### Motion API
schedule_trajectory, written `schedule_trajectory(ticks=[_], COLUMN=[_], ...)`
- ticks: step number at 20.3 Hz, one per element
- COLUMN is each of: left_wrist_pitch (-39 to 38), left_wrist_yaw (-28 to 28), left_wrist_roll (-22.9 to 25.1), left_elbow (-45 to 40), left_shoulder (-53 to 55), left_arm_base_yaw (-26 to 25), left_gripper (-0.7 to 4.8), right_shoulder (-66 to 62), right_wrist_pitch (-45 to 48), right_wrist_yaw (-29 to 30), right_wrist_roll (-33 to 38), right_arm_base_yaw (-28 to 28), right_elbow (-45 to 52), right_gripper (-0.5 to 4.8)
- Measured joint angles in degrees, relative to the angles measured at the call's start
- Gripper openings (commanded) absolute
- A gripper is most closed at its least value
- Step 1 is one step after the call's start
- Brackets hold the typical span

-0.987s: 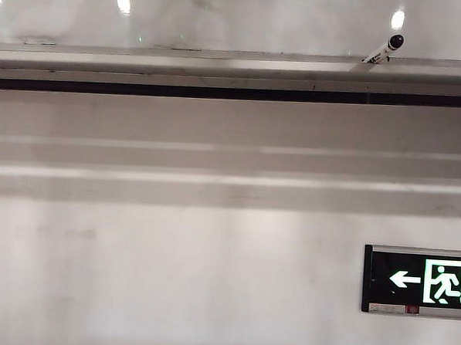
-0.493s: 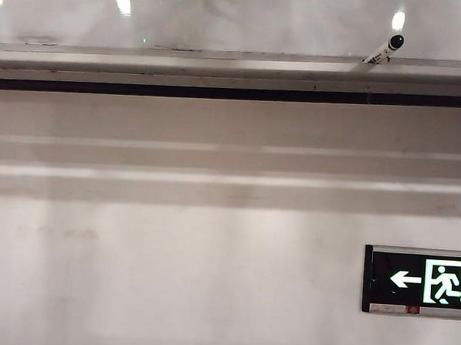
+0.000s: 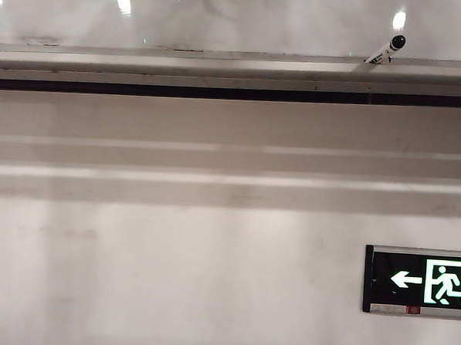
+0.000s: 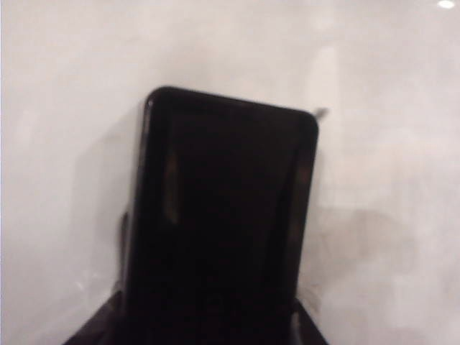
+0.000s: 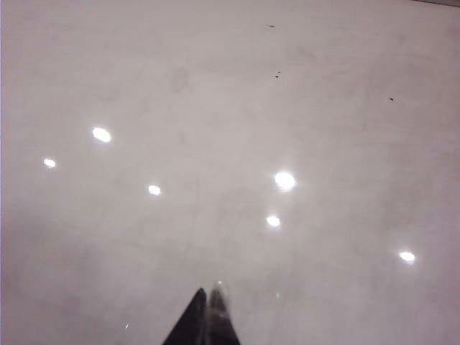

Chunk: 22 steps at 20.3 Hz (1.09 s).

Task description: Wipe the whiteboard clean using the black magnetic whiteboard eraser attached to the whiteboard.

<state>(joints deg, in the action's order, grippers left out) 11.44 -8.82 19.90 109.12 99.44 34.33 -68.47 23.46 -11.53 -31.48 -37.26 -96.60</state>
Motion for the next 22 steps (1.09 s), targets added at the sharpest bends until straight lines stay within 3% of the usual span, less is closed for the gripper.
schedule_trajectory(ticks=[4,7,9,17,22], left_wrist_pitch=[1.22,0.28,0.66,0.85,-0.55], left_wrist_yaw=[7.21,10.82,9.99,-4.59,-1.88], left_wrist_roll=[4.46,5.16,5.16,0.59,-1.49], left_elbow=[0.31,0.28,0.26,8.90,9.42], left_shoulder=[1.46,2.38,2.43,2.91,3.50], left_arm_base_yaw=[0.00,0.28,0.39,0.55,0.46], left_gripper=[1.00,1.00,0.96,0.79,0.79], right_shoulder=[0.00,0.09,0.09,0.11,0.57], right_wrist_pitch=[0.00,0.00,0.00,0.00,-0.02], right_wrist_yaw=[0.00,0.00,0.00,0.00,0.00], right_wrist_roll=[0.00,0.00,0.00,1.46,1.46], right_arm_base_yaw=[0.00,0.00,0.00,0.00,0.00], right_elbow=[0.00,0.00,0.00,0.00,0.00], right_gripper=[-0.01,-0.01,-0.01,-0.01,-0.01])
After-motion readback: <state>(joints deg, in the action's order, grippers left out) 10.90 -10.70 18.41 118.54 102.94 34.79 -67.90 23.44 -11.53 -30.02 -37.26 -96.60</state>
